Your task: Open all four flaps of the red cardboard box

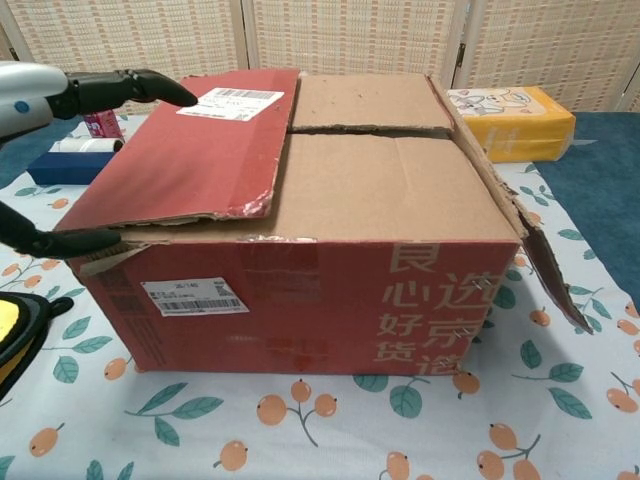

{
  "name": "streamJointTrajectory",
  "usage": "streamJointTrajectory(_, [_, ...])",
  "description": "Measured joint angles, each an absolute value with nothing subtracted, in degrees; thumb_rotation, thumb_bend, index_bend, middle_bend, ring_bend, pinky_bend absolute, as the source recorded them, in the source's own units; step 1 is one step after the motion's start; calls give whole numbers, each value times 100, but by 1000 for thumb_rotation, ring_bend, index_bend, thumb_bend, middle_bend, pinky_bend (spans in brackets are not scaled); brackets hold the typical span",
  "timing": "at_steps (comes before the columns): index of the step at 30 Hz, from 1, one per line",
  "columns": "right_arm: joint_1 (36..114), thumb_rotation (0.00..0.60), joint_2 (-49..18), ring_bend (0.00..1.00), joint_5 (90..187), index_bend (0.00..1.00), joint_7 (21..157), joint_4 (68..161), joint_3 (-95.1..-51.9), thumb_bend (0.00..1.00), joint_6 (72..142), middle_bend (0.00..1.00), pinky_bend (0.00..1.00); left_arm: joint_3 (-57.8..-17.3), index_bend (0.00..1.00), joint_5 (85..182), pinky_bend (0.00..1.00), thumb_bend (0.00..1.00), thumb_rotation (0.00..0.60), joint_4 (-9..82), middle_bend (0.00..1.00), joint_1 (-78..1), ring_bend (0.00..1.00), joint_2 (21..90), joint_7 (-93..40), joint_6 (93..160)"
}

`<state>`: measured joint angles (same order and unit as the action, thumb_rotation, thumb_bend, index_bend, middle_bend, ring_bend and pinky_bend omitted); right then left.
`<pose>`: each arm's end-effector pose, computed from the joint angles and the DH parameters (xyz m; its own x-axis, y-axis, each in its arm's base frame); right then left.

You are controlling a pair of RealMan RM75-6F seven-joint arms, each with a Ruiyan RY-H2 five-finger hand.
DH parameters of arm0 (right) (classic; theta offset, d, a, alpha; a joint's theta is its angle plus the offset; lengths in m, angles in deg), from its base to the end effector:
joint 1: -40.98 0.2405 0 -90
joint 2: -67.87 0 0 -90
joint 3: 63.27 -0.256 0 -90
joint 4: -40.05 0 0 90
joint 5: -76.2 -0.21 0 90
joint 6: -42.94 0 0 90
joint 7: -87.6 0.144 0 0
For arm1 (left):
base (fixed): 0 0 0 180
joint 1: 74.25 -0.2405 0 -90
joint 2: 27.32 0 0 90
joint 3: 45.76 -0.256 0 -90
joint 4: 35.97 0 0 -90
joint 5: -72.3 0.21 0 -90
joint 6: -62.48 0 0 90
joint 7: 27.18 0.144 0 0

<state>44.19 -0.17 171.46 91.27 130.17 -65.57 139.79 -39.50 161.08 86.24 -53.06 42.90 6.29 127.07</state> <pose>-0.2859 -0.1663 0.1578 0.2883 0.1687 0.9425 -0.9367 -0.1543 0.3142 -0.1118 0.2091 0.0758 0.4511 0.1107 0.8856 0.7767 -0.5374 -0.3285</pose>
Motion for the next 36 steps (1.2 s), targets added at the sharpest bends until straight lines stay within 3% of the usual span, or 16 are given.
streamJointTrajectory(21, [4366,600,83,0,17095,0,9332,13030,-6644,385,13960,0,0,-3808,0,15085,29,359,600,8673,61,-4773,31,5048,1912,12804])
streamJointTrajectory(36, [4321,600,134,0,17136,0,9431,13038,-6650,385,13988,0,0,-3820,0,15641,35,360,600,8408,61,-4634,34,5411,1968,13297])
